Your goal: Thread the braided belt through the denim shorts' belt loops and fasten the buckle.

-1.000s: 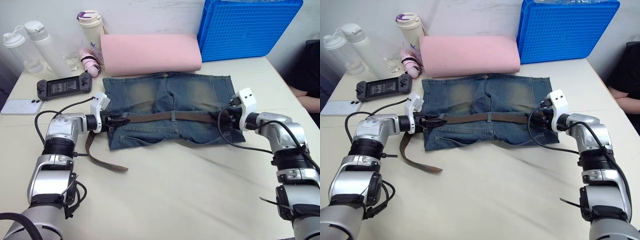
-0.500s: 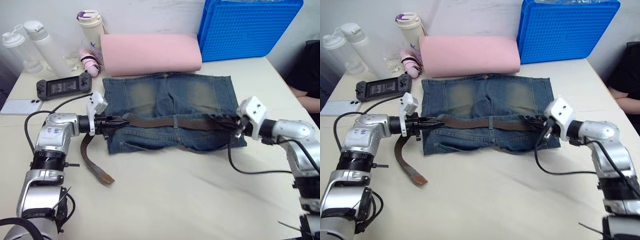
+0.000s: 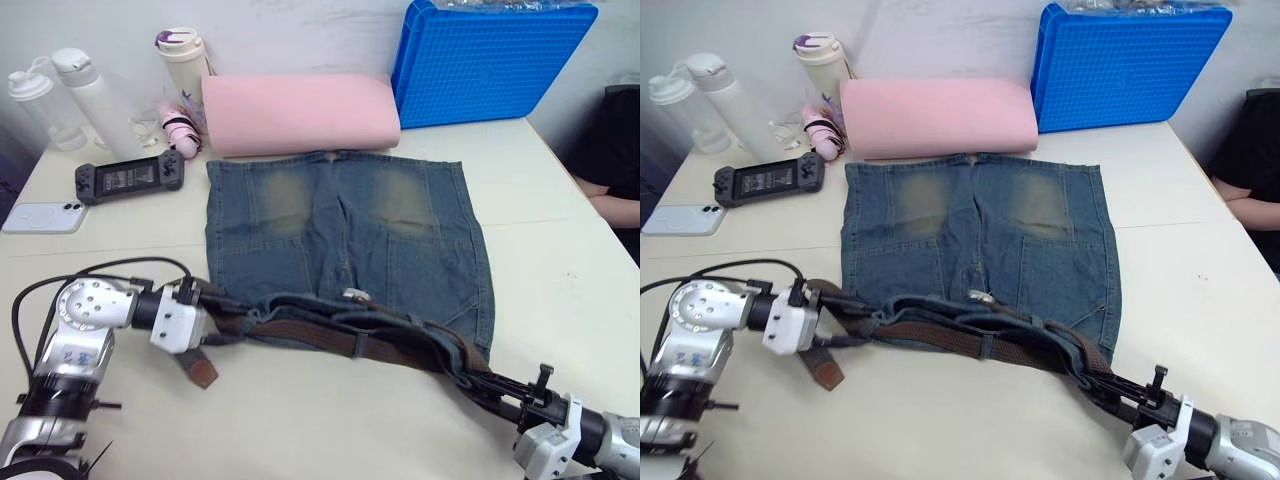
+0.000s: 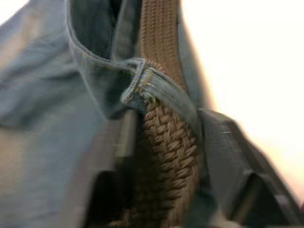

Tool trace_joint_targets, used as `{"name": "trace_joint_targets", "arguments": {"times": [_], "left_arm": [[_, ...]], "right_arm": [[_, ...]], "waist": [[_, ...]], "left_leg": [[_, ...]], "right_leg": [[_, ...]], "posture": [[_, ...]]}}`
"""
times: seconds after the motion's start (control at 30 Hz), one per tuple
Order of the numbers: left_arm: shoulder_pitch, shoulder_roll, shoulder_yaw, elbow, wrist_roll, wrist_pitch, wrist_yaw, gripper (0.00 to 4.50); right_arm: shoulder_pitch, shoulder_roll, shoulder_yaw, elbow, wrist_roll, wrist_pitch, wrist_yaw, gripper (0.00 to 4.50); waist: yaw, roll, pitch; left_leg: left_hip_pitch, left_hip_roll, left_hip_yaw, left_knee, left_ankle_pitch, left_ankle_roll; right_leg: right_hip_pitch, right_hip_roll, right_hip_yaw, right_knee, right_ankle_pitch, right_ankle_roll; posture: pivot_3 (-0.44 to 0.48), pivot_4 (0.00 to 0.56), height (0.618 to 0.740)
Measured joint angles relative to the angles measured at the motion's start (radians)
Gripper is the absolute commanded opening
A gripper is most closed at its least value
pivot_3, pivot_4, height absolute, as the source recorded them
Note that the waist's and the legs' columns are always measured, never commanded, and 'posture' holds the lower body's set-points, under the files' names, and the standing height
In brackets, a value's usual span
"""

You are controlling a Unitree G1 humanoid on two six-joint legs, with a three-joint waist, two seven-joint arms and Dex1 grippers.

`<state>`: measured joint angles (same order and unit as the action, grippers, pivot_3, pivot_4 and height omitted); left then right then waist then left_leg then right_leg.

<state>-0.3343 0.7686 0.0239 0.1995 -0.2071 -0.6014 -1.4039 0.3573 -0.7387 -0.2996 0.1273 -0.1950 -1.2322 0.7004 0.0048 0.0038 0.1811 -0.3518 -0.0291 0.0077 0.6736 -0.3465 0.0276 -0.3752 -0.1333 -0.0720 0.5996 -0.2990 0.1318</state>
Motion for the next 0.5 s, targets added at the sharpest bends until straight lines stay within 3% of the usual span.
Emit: {"name": "trace_joint_targets", "arguments": {"times": [0.03, 0.1, 0.13, 0.17, 0.2, 0.23, 0.27, 0.3, 0.37, 0.4, 0.5], "left_arm": [[0.033, 0.010, -0.003, -0.015, -0.019, 0.025, -0.019, 3.88], [0.100, 0.046, -0.015, -0.073, -0.068, 0.117, -0.047, 4.44], [0.130, 0.071, -0.022, -0.105, -0.100, 0.196, -0.057, 4.50], [0.169, 0.126, -0.024, -0.168, -0.192, 0.408, -0.060, 4.50], [0.185, 0.154, -0.023, -0.192, -0.239, 0.495, -0.060, 4.50], [0.227, 0.261, 0.006, -0.237, -0.431, 0.818, -0.073, 4.50], [0.227, 0.272, 0.012, -0.237, -0.449, 0.849, -0.073, 4.50], [0.218, 0.308, 0.051, -0.233, -0.545, 1.011, -0.075, 4.50], [0.169, 0.318, 0.079, -0.220, -0.646, 1.176, -0.073, 4.50], [0.093, 0.320, 0.105, -0.175, -0.709, 1.287, -0.063, 4.50], [-0.059, 0.258, 0.151, -0.110, -0.736, 1.358, 0.004, 4.50]], "right_arm": [[0.016, -0.004, 0.006, 0.022, -0.010, -0.014, 0.001, 2.75], [0.042, -0.010, 0.008, 0.047, -0.010, -0.032, -0.004, 3.36], [0.053, -0.019, 0.009, 0.060, -0.010, -0.045, -0.010, 3.82], [0.063, -0.042, 0.009, 0.085, -0.011, -0.064, -0.024, 4.26], [0.061, -0.051, 0.008, 0.093, -0.010, -0.071, -0.031, 4.46], [0.079, -0.101, -0.003, 0.132, 0.017, -0.102, -0.050, 4.46], [0.082, -0.108, -0.005, 0.136, 0.022, -0.105, -0.052, 4.46], [0.088, -0.152, -0.012, 0.155, 0.042, -0.114, -0.059, 4.46], [0.085, -0.196, -0.007, 0.153, 0.094, -0.102, -0.072, 4.46], [0.062, -0.242, 0.019, 0.066, 0.184, -0.010, -0.083, 4.46], [-0.112, -0.288, 0.063, -0.177, 0.344, 0.227, -0.108, 4.46]], "waist": [[0.000, 0.000, 0.000], [-0.004, 0.000, 0.000], [-0.006, 0.000, 0.000], [-0.006, -0.001, 0.000], [-0.007, -0.001, 0.000], [-0.007, 0.000, 0.000], [-0.006, 0.000, 0.001], [-0.003, 0.000, 0.001], [-0.004, 0.000, 0.001], [-0.006, 0.001, 0.001], [-0.014, 0.003, 0.000]], "left_leg": [[0.000, 0.000, -0.001, -0.001, 0.000, 0.000], [-0.001, 0.002, 0.000, -0.003, -0.001, 0.001], [0.000, 0.002, 0.000, -0.003, -0.001, 0.001], [-0.001, 0.002, -0.001, -0.003, -0.001, 0.001], [-0.001, 0.003, 0.000, -0.001, -0.001, 0.001], [0.000, 0.004, -0.001, 0.000, -0.001, 0.001], [0.000, 0.004, -0.002, 0.001, -0.001, 0.000], [0.000, 0.004, -0.005, 0.004, -0.002, -0.001], [-0.001, 0.004, -0.006, 0.005, -0.003, -0.002], [-0.001, 0.005, -0.006, 0.006, -0.003, -0.003], [0.000, 0.008, -0.005, 0.007, -0.003, -0.005]], "right_leg": [[0.000, 0.000, -0.001, -0.001, 0.000, 0.000], [0.000, 0.001, 0.000, -0.004, 0.000, 0.000], [0.000, 0.001, 0.000, -0.003, 0.000, 0.000], [0.000, 0.001, -0.001, -0.004, 0.000, -0.001], [0.001, 0.001, 0.000, -0.004, 0.000, -0.001], [0.002, 0.001, 0.003, -0.002, -0.001, -0.002], [0.002, 0.001, 0.004, -0.002, -0.001, -0.002], [0.002, 0.001, 0.007, -0.003, -0.002, -0.004], [0.002, 0.001, 0.007, -0.002, -0.003, -0.005], [0.001, 0.001, 0.007, 0.002, -0.003, -0.005], [0.000, 0.003, 0.008, 0.004, -0.003, -0.005]], "posture": [[0.000, 0.150, 0.740], [0.000, 0.150, 0.740], [0.000, 0.150, 0.740], [0.000, 0.150, 0.740], [0.000, 0.150, 0.740], [0.000, 0.150, 0.740], [0.000, 0.150, 0.740], [0.000, 0.150, 0.740], [0.000, 0.150, 0.740], [0.000, 0.150, 0.740], [0.000, 0.150, 0.740]]}}
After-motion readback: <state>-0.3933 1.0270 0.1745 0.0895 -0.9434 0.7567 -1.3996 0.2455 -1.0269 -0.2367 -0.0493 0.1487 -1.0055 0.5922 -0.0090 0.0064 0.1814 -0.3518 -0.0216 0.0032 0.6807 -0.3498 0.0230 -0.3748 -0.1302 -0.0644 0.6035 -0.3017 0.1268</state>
